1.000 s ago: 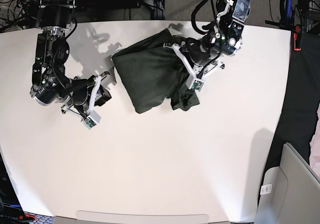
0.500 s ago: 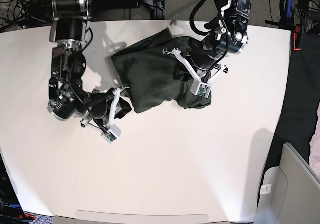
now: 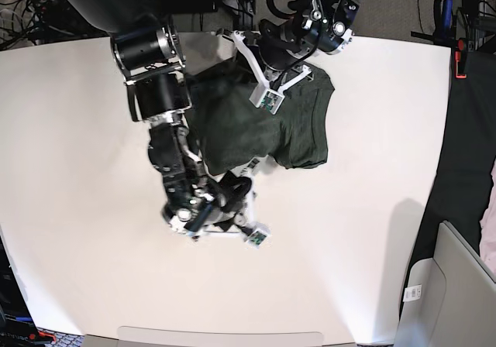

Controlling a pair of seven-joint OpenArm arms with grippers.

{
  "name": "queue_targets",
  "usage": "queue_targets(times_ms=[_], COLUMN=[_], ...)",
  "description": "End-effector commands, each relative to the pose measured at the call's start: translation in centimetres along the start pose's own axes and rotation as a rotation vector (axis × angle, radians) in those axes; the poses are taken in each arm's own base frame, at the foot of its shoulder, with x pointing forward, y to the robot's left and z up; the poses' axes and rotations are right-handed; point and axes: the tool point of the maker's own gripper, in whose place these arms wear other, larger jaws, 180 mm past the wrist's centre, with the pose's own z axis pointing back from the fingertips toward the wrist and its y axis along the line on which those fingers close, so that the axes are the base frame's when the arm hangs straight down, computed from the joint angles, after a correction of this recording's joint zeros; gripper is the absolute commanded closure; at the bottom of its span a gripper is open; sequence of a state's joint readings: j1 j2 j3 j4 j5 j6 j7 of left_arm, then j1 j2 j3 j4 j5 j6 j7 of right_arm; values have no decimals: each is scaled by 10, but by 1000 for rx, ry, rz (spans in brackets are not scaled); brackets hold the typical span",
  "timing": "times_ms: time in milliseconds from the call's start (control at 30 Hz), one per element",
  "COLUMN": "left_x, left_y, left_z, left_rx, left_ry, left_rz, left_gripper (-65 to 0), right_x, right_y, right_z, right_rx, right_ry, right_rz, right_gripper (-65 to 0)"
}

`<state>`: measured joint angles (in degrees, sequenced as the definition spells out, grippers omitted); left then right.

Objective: Fold the T-shirt properly

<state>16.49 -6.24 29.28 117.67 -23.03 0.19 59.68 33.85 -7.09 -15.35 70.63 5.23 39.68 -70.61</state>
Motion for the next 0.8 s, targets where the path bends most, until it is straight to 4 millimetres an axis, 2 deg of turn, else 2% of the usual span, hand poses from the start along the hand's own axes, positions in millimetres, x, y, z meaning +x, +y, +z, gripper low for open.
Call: queue_targets(times_ms=[0, 100, 233, 400, 500, 667, 767], left_x=[7, 2, -8, -29, -37, -39, -38], left_y=[-8, -13, -3, 18, 39, 74, 96], left_z=[2, -1, -7, -15, -23, -28, -28], left_rx=[-21, -36, -15, 25, 65, 129, 170], left_ry=[-28, -12, 27, 93, 139, 134, 141], left_rz=[-10, -17, -11, -23, -43, -74, -98], left_gripper=[-88, -88, -88, -89, -89, -88, -88], right_x=[20, 4, -19, -62, -84, -104, -110], right_y=[-3, 15, 32, 34, 24, 7, 6], right_z=[5, -13, -24, -27, -17, 11, 23], right_rx=[-7, 47, 82, 89, 60, 25, 29], right_ry=[-47, 16, 70, 190, 216, 194, 169], right_rz=[21, 30, 34, 19, 12, 9, 13], right_gripper=[-107, -107, -107, -106, -106, -106, -106])
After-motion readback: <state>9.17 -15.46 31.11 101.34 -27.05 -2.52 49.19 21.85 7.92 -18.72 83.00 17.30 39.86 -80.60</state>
